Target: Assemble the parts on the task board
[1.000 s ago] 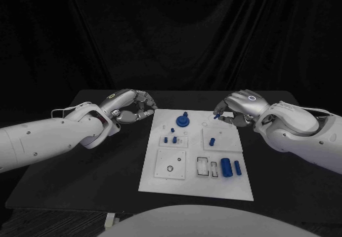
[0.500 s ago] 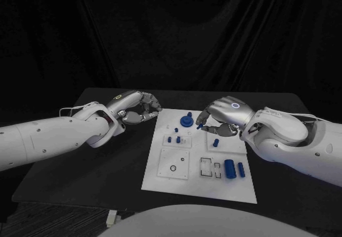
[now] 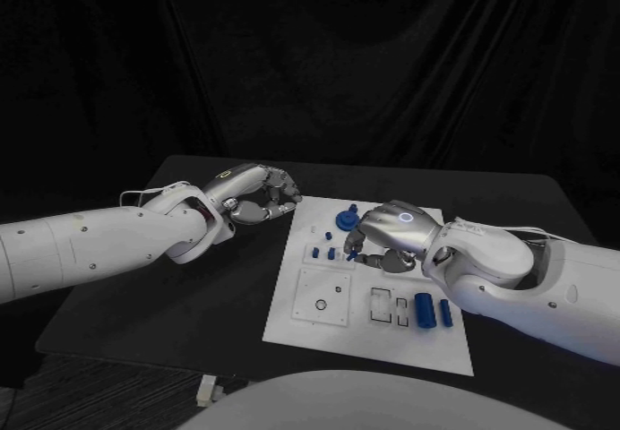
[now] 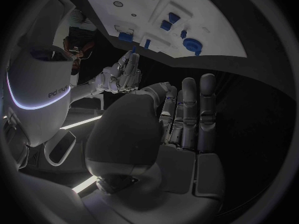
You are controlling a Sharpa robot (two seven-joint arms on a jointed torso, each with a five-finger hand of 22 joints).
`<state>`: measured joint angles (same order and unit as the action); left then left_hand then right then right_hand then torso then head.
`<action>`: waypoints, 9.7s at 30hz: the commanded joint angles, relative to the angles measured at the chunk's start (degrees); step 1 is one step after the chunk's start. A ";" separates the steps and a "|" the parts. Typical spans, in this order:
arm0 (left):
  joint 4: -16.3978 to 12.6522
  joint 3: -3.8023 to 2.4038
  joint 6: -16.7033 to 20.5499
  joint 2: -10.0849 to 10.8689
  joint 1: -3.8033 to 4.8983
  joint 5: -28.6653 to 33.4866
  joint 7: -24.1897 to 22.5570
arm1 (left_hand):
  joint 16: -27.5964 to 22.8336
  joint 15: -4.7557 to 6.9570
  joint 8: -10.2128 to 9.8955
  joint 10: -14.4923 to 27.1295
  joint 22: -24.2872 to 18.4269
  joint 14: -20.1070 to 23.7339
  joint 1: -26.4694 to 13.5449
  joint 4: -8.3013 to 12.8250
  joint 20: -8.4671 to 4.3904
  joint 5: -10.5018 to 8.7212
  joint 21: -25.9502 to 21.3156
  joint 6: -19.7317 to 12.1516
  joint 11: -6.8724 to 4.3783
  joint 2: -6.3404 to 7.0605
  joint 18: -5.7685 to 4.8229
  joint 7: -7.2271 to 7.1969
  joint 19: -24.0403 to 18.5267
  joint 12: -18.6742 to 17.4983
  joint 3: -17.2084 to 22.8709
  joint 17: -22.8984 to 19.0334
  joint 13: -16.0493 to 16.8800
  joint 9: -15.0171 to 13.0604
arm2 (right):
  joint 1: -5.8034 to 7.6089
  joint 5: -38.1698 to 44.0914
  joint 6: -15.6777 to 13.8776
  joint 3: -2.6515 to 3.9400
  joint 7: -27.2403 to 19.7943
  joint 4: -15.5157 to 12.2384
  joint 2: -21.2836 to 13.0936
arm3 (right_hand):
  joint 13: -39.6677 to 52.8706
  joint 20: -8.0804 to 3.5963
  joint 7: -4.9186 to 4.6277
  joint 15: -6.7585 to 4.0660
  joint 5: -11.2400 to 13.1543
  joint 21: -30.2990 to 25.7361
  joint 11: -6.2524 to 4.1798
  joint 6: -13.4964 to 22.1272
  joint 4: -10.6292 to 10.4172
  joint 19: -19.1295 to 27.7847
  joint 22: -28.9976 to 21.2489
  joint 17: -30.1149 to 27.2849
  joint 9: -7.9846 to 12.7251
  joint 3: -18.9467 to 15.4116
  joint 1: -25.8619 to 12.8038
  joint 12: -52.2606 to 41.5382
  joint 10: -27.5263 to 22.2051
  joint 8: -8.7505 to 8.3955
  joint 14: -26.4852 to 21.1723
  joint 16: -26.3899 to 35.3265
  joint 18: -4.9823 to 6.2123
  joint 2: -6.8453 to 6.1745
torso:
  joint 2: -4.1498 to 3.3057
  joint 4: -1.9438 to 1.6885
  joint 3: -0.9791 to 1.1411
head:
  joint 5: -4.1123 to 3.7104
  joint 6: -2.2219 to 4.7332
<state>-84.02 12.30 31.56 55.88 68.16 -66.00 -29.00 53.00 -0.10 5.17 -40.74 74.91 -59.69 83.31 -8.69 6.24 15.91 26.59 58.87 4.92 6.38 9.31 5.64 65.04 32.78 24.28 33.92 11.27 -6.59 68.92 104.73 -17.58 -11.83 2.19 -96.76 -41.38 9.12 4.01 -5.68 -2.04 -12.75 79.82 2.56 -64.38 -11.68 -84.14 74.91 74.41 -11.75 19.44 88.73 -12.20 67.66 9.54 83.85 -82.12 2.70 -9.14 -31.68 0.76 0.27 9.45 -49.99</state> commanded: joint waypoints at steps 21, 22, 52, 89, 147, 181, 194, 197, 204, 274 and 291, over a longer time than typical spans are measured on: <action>-0.59 -0.06 -0.13 0.21 -0.10 -0.10 -0.32 | -0.22 -0.24 0.12 -0.42 2.38 -0.13 0.41 0.23 0.13 0.05 -0.16 0.25 0.05 0.00 0.28 -0.01 -0.42 -0.28 -0.01 -0.05 -0.08 -0.07 | -4.26 3.36 3.90 0.04 1.09 2.22 3.12 | -0.17 0.49 -0.14 0.50 0.13 -0.49 0.12 -0.17 -0.15 -0.56 11.77 -0.13 -0.10 0.27 -0.53 0.34 0.47 0.02 2.62 0.10 -0.20 0.21 | 0.02 0.04 -0.01 | 1.75 -0.01; -0.60 -0.06 -0.13 0.21 -0.10 -0.10 -0.32 | -0.22 -0.24 0.12 -0.42 2.38 -0.13 0.41 0.23 0.13 0.05 -0.16 0.25 0.05 0.00 0.28 -0.01 -0.42 -0.28 -0.01 -0.05 -0.08 -0.07 | -4.32 3.37 3.92 0.04 1.10 2.26 3.19 | -0.17 0.49 -0.14 0.50 0.13 -0.49 0.12 -0.17 -0.15 -0.56 11.77 -0.13 -0.10 0.27 -0.53 0.34 0.47 0.02 2.62 0.10 -0.20 0.21 | 0.01 0.02 -0.01 | 1.73 -0.01; -0.81 -0.06 -0.23 0.25 -0.11 -0.10 -0.38 | -0.22 -0.24 0.12 -0.42 2.38 -0.13 0.41 0.23 0.13 0.05 -0.16 0.25 0.05 0.00 0.28 -0.01 -0.42 -0.28 -0.01 -0.05 -0.08 -0.07 | -5.48 3.38 7.10 0.04 2.78 4.08 5.21 | -0.24 0.55 -0.23 0.55 0.09 -0.48 0.14 -0.10 -0.06 -0.56 11.78 -0.24 -0.09 0.26 -0.56 0.39 0.64 -0.06 2.59 0.16 -0.20 0.20 | 0.00 0.01 -0.01 | 1.50 -0.01; -0.73 -0.06 -0.42 0.02 -0.24 -0.10 -0.36 | -0.32 -0.31 0.09 -0.52 2.40 -0.07 0.54 0.29 0.16 -0.04 0.06 0.12 0.13 -0.12 0.24 -0.03 -0.53 -0.37 -0.16 -0.15 -0.37 -0.06 | -5.59 9.56 7.83 0.03 4.38 4.48 7.02 | -0.19 0.65 -0.32 0.47 -0.38 -0.29 -0.04 0.02 0.56 -0.63 11.83 -0.38 -0.09 0.12 -0.65 0.10 1.71 -0.32 2.52 0.24 -0.23 0.10 | 0.00 0.02 -0.01 | 1.44 -0.01; -0.61 -0.06 -0.68 -0.15 -0.55 -0.10 -0.28 | -0.34 -0.32 0.11 -0.58 2.39 -0.10 0.65 0.35 0.17 -0.04 0.14 0.10 0.14 -0.22 0.24 0.00 -0.60 -0.42 -0.25 -0.19 -0.56 -0.08 | -6.37 14.66 6.79 0.03 4.05 4.15 6.94 | -0.10 0.38 -0.07 -0.03 -0.83 -0.32 -0.34 0.13 1.25 -0.60 11.82 -0.63 -0.05 0.03 -0.71 -0.03 2.14 -0.62 2.44 0.38 -0.20 -0.03 | 0.00 0.01 -0.01 | 1.56 -0.01; -0.58 -0.06 -0.75 -0.26 -0.59 -0.10 -0.21 | -0.37 -0.33 0.11 -0.57 2.37 -0.09 0.69 0.35 0.17 -0.03 0.09 0.05 0.14 -0.29 0.26 0.02 -0.69 -0.47 -0.30 -0.22 -0.69 -0.08 | -6.59 14.66 9.35 0.03 3.51 3.82 6.72 | -0.01 0.25 0.03 -0.17 -0.91 -0.25 -0.47 0.07 1.48 -0.62 11.85 -0.77 -0.06 0.02 -0.81 -0.16 2.41 -0.69 2.39 0.47 -0.22 0.02 | 0.00 0.05 0.00 | 1.52 -0.01; -0.50 -0.06 -0.83 -0.36 -0.62 -0.10 -0.15 | -0.37 -0.33 0.11 -0.57 2.37 -0.09 0.69 0.35 0.17 -0.03 0.09 0.05 0.14 -0.29 0.26 0.02 -0.69 -0.47 -0.30 -0.22 -0.69 -0.08 | -6.68 14.66 9.36 0.03 3.65 4.13 6.88 | -0.02 0.17 0.04 -0.16 -0.85 -0.51 -0.46 0.38 1.56 -0.48 11.77 -1.05 0.03 -0.06 -1.21 -0.04 2.25 -1.00 2.30 0.65 -0.18 -0.01 | -0.01 0.03 -0.01 | 1.58 -0.01; -0.50 -0.06 -0.85 -0.36 -0.62 -0.10 -0.15 | -0.37 -0.33 0.11 -0.57 2.37 -0.09 0.69 0.35 0.17 -0.03 0.09 0.05 0.14 -0.29 0.26 0.02 -0.69 -0.47 -0.30 -0.22 -0.69 -0.08 | -6.76 14.66 9.37 0.03 3.59 4.22 6.90 | -0.09 0.11 -0.03 -0.22 -0.73 -0.67 -0.38 1.63 1.60 -0.39 11.73 -1.22 0.34 -0.03 -1.61 0.23 1.82 -1.82 2.23 0.76 -0.15 -0.06 | -0.02 0.00 0.00 | 1.64 -0.01; -0.46 -0.06 -0.96 -0.37 -0.64 -0.10 -0.12 | -0.37 -0.33 0.11 -0.57 2.37 -0.09 0.69 0.35 0.17 -0.03 0.09 0.05 0.14 -0.29 0.26 0.02 -0.69 -0.47 -0.30 -0.22 -0.69 -0.08 | -7.08 14.66 9.18 0.03 3.35 4.43 7.04 | -0.10 -0.03 0.08 -0.44 -0.26 -0.95 -0.43 2.61 1.67 -0.24 11.65 -1.44 0.60 0.02 -2.00 0.38 1.59 -2.48 2.16 0.90 -0.09 -0.07 | 0.00 0.00 -0.01 | 1.63 -0.01; -0.84 -0.06 -0.95 0.11 -0.80 -0.10 -0.25 | -0.45 -0.35 0.14 -0.64 2.34 -0.06 0.83 0.40 0.19 0.02 0.15 0.01 0.17 -0.48 0.28 0.06 -0.89 -0.55 -0.46 -0.32 -1.03 -0.10 | 7.39 7.02 4.44 0.04 9.97 -2.88 -10.71 | 1.76 -0.19 6.80 -0.57 9.64 0.94 0.25 11.78 -4.93 -1.79 12.35 1.54 5.46 -9.95 -12.14 -3.24 -10.28 -1.78 3.28 -1.22 -0.59 -0.76 | 0.04 0.04 -0.02 | -0.33 -0.01; -0.93 -0.06 -1.05 0.18 -0.81 -0.10 -0.22 | -0.46 -0.34 0.13 -0.65 2.36 -0.06 0.89 0.42 0.19 0.07 0.26 -0.03 0.13 -0.51 0.27 0.10 -0.87 -0.55 -0.44 -0.33 -1.07 -0.09 | 2.61 6.42 7.29 0.02 10.95 0.61 -12.10 | 1.49 -0.72 5.77 -1.01 9.99 0.16 0.12 12.39 -5.13 -1.55 12.08 0.94 5.94 -10.98 -17.60 -3.17 -8.78 -2.83 3.31 -0.79 -0.41 -1.81 | -0.10 -0.04 0.01 | -0.32 -0.01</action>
<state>-84.80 12.30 30.47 56.07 67.42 -66.30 -28.64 52.79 -0.10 5.16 -40.94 74.92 -59.69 83.75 -8.37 6.45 15.91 26.59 58.86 5.12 5.93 9.31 5.64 64.44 32.55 23.97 33.66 10.29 -6.60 72.03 111.40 -10.94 -11.84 12.39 -96.56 -53.69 10.69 3.81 0.26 -2.61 -3.00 80.16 2.66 -52.08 -16.92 -83.96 74.91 74.94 -5.88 8.69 71.60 -15.09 58.56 6.87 83.89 -82.99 2.65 -11.00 -31.68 0.73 0.19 9.07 -49.99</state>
